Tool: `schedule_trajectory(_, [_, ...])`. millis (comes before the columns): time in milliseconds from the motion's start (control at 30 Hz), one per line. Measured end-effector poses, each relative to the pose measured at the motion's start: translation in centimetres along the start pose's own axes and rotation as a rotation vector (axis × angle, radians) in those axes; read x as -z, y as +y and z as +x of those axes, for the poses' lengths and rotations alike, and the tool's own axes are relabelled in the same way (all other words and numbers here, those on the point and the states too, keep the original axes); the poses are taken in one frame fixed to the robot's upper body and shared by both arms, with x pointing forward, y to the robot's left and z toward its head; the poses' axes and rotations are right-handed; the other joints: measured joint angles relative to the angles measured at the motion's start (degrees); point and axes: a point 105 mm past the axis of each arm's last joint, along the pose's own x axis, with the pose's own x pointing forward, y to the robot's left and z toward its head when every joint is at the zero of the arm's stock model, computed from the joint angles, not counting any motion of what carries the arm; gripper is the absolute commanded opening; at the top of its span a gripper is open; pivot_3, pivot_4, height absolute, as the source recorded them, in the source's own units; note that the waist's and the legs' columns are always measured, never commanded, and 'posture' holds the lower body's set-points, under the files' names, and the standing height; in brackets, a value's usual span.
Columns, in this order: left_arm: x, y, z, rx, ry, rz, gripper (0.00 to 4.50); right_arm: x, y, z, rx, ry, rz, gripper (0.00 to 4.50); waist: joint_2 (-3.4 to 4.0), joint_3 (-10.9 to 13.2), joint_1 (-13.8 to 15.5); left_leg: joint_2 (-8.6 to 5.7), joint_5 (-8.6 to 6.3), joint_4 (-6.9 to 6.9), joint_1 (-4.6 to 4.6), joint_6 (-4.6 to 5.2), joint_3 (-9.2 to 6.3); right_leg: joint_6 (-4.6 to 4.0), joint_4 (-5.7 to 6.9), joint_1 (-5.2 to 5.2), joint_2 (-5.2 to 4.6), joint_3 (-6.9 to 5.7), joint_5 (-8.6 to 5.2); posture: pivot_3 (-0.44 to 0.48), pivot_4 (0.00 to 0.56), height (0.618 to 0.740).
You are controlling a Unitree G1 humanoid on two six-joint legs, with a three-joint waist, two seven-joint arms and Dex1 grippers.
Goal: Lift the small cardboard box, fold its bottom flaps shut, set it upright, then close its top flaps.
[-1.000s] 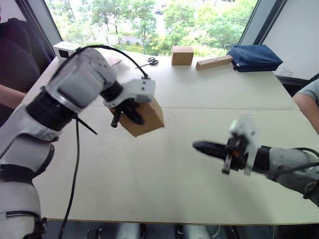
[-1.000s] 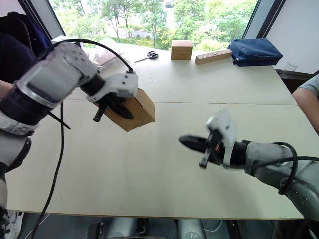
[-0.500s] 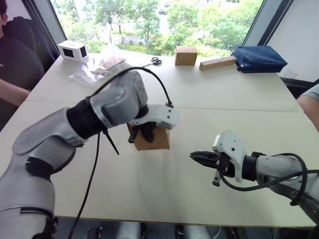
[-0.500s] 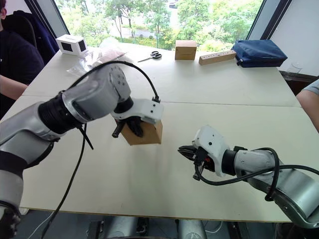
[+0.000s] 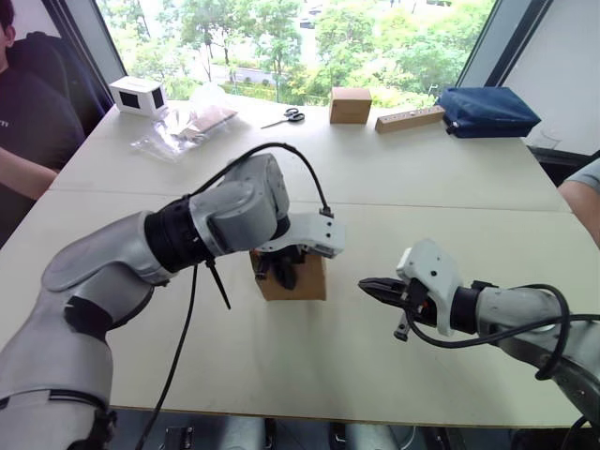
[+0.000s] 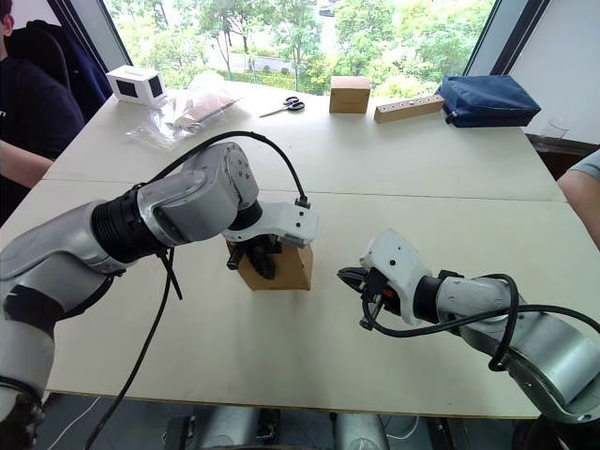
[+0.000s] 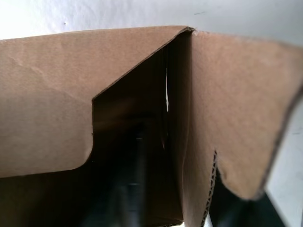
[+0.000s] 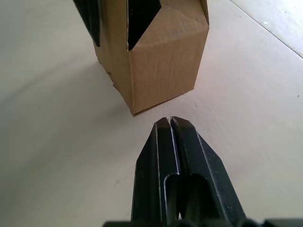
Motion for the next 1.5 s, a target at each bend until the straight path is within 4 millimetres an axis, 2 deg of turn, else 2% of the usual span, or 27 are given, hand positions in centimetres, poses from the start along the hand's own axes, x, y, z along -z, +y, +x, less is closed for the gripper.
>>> schedule_trajectory(100, [-0.7, -0.3, -0.3, 0.021, -0.015, -0.011, 2.77, 0.4, -0.2, 0.0, 0.003, 0.009, 0.007, 0.00, 0.00, 0.0, 0.0, -0.01, 0.00, 0.01, 0.00, 0.00, 0.01, 0.00, 0.01, 0.00, 0.00, 0.00, 0.00, 0.000, 0.150, 0.740])
schedule_trajectory(300, [-3.1, -0.4, -4.0, 0.048, -0.142, -0.102, 2.77, 0.6, -0.5, 0.0, -0.011, 0.007, 0.011, 0.00, 0.03, 0.0, 0.0, 0.00, 0.00, 0.01, 0.03, 0.00, 0.00, 0.03, 0.05, 0.00, 0.01, 0.00, -0.01, 0.000, 0.150, 0.740])
schedule_trajectory(500, [-3.3, -0.4, -5.4, 0.101, -0.260, -0.196, 2.77, 0.4, -1.2, 0.0, -0.028, -0.020, 0.021, 0.00, 0.04, 0.0, -0.1, 0.01, 0.00, 0.01, 0.05, 0.00, 0.00, 0.06, 0.15, -0.03, 0.01, 0.01, -0.01, 0.000, 0.150, 0.740])
schedule_trajectory(667, [-3.9, 1.7, -10.3, 0.039, -0.698, -0.276, 2.77, -1.0, -3.3, -1.0, 0.031, -0.146, 0.078, 0.00, 0.05, 0.0, -0.1, 0.02, 0.01, 0.06, 0.09, -0.01, -0.01, 0.10, 0.27, -0.01, -0.02, -0.01, -0.02, 0.000, 0.150, 0.740])
schedule_trajectory(733, [-3.2, 3.0, -12.0, -0.063, -0.894, -0.281, 2.77, -1.8, -3.9, -1.1, 0.036, -0.200, 0.091, 0.00, 0.05, 0.0, -0.3, 0.06, 0.01, 0.08, 0.13, -0.02, -0.01, 0.11, 0.44, -0.02, -0.06, 0.02, -0.02, 0.000, 0.150, 0.740])
schedule_trajectory(767, [-2.0, 3.8, -12.6, -0.135, -0.990, -0.310, 2.77, -2.3, -4.2, -1.2, 0.036, -0.223, 0.093, 0.00, 0.07, 0.0, -0.6, 0.06, 0.02, 0.08, 0.20, -0.04, 0.00, 0.11, 0.59, -0.02, -0.10, 0.03, -0.02, 0.000, 0.150, 0.740])
schedule_trajectory(833, [0.8, 4.7, -12.7, -0.220, -1.104, -0.403, 2.77, -3.3, -4.7, -1.3, 0.028, -0.265, 0.096, 0.00, 0.06, 0.0, -0.8, 0.05, 0.06, 0.07, 0.21, -0.11, -0.01, 0.10, 0.64, -0.04, -0.07, 0.02, -0.02, 0.000, 0.150, 0.740])
schedule_trajectory(933, [3.9, 4.8, -12.2, -0.294, -1.191, -0.513, 2.11, -4.5, -5.1, -1.3, 0.003, -0.307, 0.089, 0.00, 0.05, 0.0, -0.8, 0.07, 0.22, 0.07, 0.18, -0.39, -0.04, 0.10, 0.68, -0.06, -0.08, -0.04, -0.02, 0.000, 0.150, 0.740])
schedule_trajectory(1100, [7.9, 3.7, -11.6, -0.424, -1.244, -0.593, 0.05, -5.4, -5.1, -0.8, -0.059, -0.324, 0.076, 0.00, 0.05, 0.0, -0.2, 0.01, 0.23, 0.07, 0.19, -0.41, -0.01, 0.10, 0.67, -0.02, -0.23, -0.04, -0.02, 0.000, 0.150, 0.740])
schedule_trajectory(1267, [11.4, 1.9, -7.6, -0.449, -1.168, -0.678, 0.05, -5.3, -4.8, 0.0, -0.126, -0.310, 0.064, 0.00, 0.04, 0.0, -0.1, -0.03, 0.24, 0.07, 0.21, -0.43, 0.02, 0.09, 0.66, 0.02, -0.29, -0.04, -0.02, 0.000, 0.150, 0.740])
schedule_trajectory(1400, [11.3, 0.0, -6.1, -0.390, -1.130, -0.641, 0.05, -5.1, -4.2, 1.1, -0.181, -0.279, 0.033, 0.00, 0.03, 0.0, 0.0, -0.05, 0.23, 0.08, 0.20, -0.41, 0.00, 0.09, 0.66, 0.02, -0.32, -0.07, -0.02, 0.000, 0.150, 0.740])
schedule_trajectory(1500, [10.7, -0.6, -5.5, -0.381, -1.082, -0.579, 0.05, -4.8, -3.9, 1.9, -0.209, -0.246, -0.012, 0.00, 0.02, -0.1, -0.1, -0.07, 0.19, 0.08, 0.24, -0.35, 0.01, 0.09, 0.65, 0.05, -0.31, -0.07, -0.02, 0.000, 0.150, 0.740])
